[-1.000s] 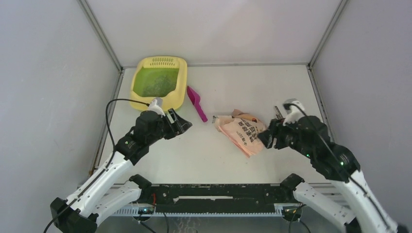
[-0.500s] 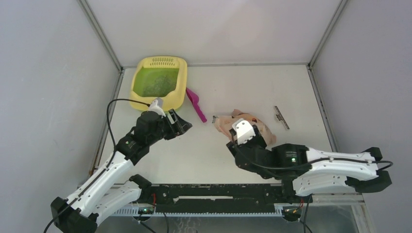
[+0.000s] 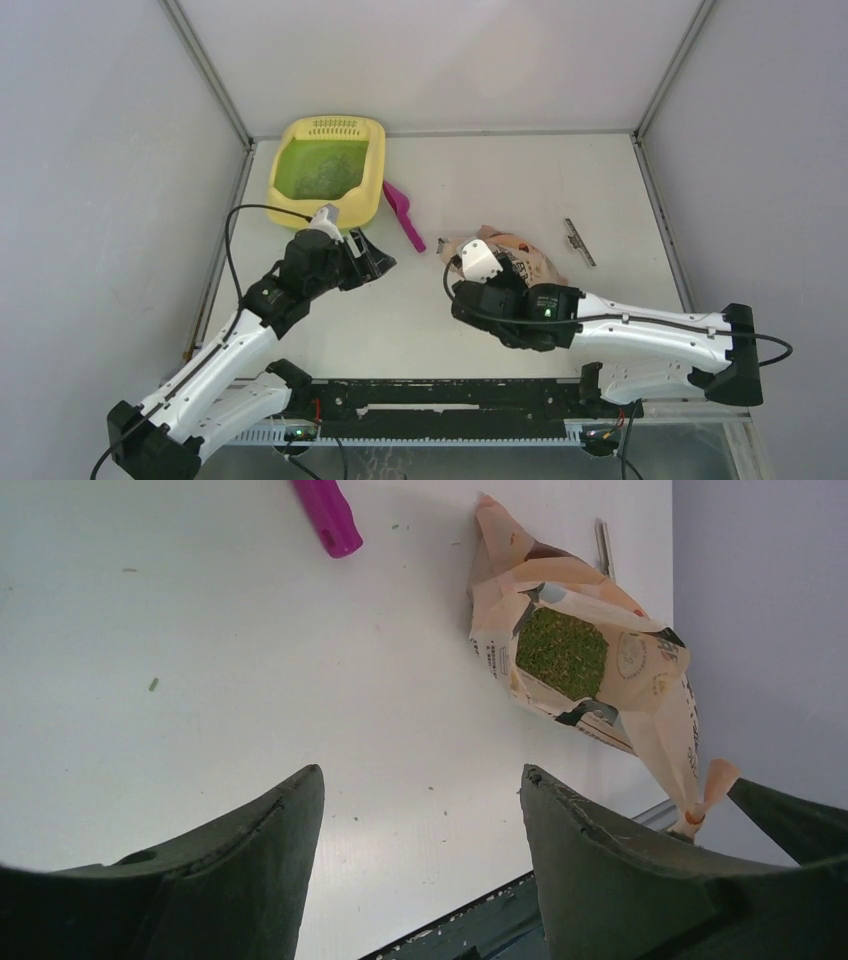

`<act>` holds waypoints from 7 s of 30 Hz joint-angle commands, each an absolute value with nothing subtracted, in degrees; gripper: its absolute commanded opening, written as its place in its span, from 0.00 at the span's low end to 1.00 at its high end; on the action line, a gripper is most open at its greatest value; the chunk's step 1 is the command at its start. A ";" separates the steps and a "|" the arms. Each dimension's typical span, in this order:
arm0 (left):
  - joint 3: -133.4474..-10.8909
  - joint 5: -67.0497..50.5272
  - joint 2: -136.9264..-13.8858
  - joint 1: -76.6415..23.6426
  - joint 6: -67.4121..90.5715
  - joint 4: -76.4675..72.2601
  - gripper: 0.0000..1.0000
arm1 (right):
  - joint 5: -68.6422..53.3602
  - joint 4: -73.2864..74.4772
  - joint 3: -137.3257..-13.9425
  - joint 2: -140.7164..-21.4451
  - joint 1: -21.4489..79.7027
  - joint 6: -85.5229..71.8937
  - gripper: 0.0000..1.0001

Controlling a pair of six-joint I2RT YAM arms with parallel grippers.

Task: Fill the litter box with clean litter
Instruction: Adjust the cat litter bag at the center of the board.

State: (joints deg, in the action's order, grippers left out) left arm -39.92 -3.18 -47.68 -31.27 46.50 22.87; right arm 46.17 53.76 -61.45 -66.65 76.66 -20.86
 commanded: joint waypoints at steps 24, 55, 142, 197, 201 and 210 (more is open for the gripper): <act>-45.59 -1.26 -50.05 -30.84 42.67 24.51 0.76 | 27.41 42.57 -81.97 -53.82 57.35 -6.31 0.00; -42.14 -0.37 -45.24 -30.59 43.42 26.42 0.77 | 16.74 41.38 -79.33 -59.21 48.02 -16.64 0.00; -48.83 35.49 -52.95 -77.15 29.26 11.19 0.42 | -22.91 36.78 -64.71 -62.49 17.16 -25.17 0.64; -31.63 40.00 -20.69 -67.37 29.27 15.10 0.01 | -60.99 -57.92 -49.93 -103.33 10.19 -41.77 0.55; -31.37 42.47 -17.37 -67.11 29.91 19.58 0.01 | -63.95 -63.16 -52.50 -107.21 13.42 -41.68 0.56; -31.46 47.20 -11.67 -67.13 31.12 26.81 0.02 | -63.32 -64.18 -55.84 -109.63 19.39 -35.90 0.59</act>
